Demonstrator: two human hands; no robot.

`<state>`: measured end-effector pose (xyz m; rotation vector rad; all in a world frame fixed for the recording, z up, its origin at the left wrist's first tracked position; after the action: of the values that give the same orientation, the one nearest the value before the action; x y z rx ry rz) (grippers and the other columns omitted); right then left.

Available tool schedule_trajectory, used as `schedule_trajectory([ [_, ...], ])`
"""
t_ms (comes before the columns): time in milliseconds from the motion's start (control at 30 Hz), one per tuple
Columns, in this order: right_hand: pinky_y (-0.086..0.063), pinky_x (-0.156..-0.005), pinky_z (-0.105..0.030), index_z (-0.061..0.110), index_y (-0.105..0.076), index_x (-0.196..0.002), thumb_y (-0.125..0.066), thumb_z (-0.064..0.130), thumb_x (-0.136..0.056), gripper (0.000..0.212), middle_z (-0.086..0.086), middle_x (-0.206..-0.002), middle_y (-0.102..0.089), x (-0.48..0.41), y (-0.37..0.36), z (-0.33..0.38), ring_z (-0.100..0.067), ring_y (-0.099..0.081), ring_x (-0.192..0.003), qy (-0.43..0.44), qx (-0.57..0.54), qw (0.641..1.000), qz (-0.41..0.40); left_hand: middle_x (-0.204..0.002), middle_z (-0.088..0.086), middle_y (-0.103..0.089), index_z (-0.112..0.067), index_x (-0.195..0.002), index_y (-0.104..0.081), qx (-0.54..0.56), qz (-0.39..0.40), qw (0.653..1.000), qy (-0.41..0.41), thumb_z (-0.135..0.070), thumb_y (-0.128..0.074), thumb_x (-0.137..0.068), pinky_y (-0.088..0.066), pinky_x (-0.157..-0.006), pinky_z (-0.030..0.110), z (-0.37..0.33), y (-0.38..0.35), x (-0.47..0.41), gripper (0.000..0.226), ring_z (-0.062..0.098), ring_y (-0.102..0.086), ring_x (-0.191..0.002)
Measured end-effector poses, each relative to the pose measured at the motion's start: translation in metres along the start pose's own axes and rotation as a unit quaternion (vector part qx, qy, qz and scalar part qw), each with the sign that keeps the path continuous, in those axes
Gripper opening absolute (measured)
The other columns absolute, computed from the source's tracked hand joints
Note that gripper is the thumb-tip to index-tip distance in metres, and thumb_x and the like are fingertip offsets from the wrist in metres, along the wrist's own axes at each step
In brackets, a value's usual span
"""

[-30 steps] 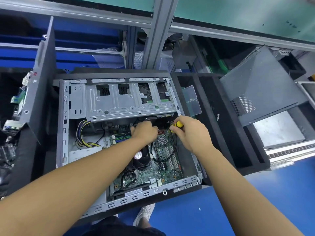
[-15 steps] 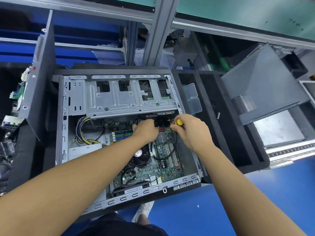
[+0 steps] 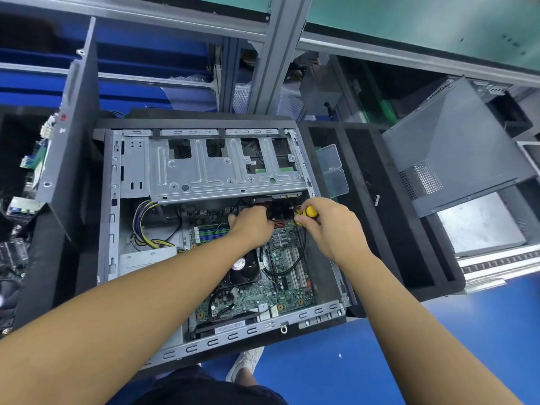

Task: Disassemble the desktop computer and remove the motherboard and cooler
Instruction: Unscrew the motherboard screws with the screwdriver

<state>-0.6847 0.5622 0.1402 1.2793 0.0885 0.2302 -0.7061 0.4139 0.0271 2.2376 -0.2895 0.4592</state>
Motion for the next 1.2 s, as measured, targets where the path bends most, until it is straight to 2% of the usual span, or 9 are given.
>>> schedule_trajectory([
  [100, -0.045, -0.068, -0.031, 0.022, -0.064, -0.102, -0.062, 0.04, -0.095, 0.019, 0.004, -0.094, -0.065, 0.0, 0.0, 0.0, -0.021, -0.059, -0.084, 0.002, 0.008, 1.0, 0.001, -0.089, 0.001, -0.059, -0.02, -0.095, -0.057, -0.002, 0.0, 1.0, 0.0, -0.026, -0.047, -0.097, -0.024, -0.086, 0.04, 0.001, 0.0, 0.001, 0.012, 0.024, -0.046, -0.09],
  [200, -0.044, -0.067, -0.031, 0.021, -0.064, -0.103, -0.062, 0.039, -0.095, 0.02, 0.003, -0.094, -0.065, -0.001, 0.0, 0.002, -0.022, -0.058, -0.084, -0.004, 0.013, 1.0, 0.004, -0.088, 0.001, -0.06, -0.019, -0.095, -0.058, 0.001, 0.001, 1.0, -0.001, -0.025, -0.047, -0.097, -0.022, -0.084, 0.039, 0.0, 0.001, 0.002, 0.013, 0.025, -0.047, -0.09],
  [567, -0.047, -0.07, -0.035, 0.017, -0.062, -0.104, -0.059, 0.04, -0.097, 0.023, -0.001, -0.096, -0.066, -0.001, 0.001, 0.007, -0.026, -0.06, -0.086, -0.018, 0.038, 0.999, 0.009, -0.084, 0.001, -0.061, -0.02, -0.096, -0.058, 0.001, 0.007, 1.0, 0.002, -0.024, -0.046, -0.096, -0.027, -0.093, 0.043, 0.0, 0.001, 0.005, 0.013, 0.026, -0.05, -0.089],
  [733, -0.047, -0.068, -0.034, 0.017, -0.061, -0.103, -0.058, 0.039, -0.098, 0.023, -0.001, -0.094, -0.065, -0.001, 0.001, 0.007, -0.026, -0.06, -0.084, -0.012, 0.05, 0.999, 0.013, -0.088, 0.001, -0.064, -0.02, -0.106, -0.063, 0.002, 0.005, 1.0, -0.004, -0.023, -0.047, -0.095, -0.027, -0.094, 0.044, -0.001, 0.001, 0.005, 0.019, 0.028, -0.056, -0.098],
  [900, -0.044, -0.07, -0.033, 0.016, -0.063, -0.106, -0.059, 0.038, -0.097, 0.025, 0.0, -0.096, -0.064, 0.0, 0.002, 0.005, -0.025, -0.058, -0.087, -0.007, 0.023, 1.0, 0.01, -0.119, -0.004, -0.068, -0.036, -0.136, -0.054, -0.06, -0.007, 0.996, -0.071, -0.025, -0.051, -0.095, -0.025, -0.103, 0.047, -0.007, -0.005, 0.011, 0.043, 0.025, -0.056, -0.117],
  [1067, -0.044, -0.069, -0.033, 0.017, -0.062, -0.106, -0.059, 0.039, -0.097, 0.024, 0.004, -0.089, -0.057, 0.001, 0.0, 0.004, -0.024, -0.057, -0.084, -0.005, 0.025, 1.0, 0.006, -0.121, 0.003, -0.068, -0.038, -0.141, -0.05, -0.101, -0.016, 0.991, -0.087, -0.026, -0.051, -0.095, -0.025, -0.109, 0.046, -0.011, -0.008, 0.01, 0.047, 0.028, -0.056, -0.117],
  [1200, -0.043, -0.067, -0.032, 0.018, -0.062, -0.107, -0.059, 0.039, -0.097, 0.024, 0.004, -0.09, -0.059, 0.0, -0.001, 0.003, -0.023, -0.056, -0.082, -0.003, 0.023, 1.0, 0.0, -0.12, 0.003, -0.069, -0.038, -0.141, -0.05, -0.121, -0.022, 0.988, -0.088, -0.024, -0.051, -0.096, -0.027, -0.105, 0.042, -0.013, -0.009, 0.011, 0.047, 0.027, -0.057, -0.115],
])
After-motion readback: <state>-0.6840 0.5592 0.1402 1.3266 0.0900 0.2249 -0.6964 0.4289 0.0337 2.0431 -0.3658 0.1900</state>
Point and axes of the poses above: each hand's wrist, its own x-axis away from the middle knuckle, its own y-axis out of the back of the hand, z = x × y, the point moved 5 cm from there along -x, towards the middle knuckle
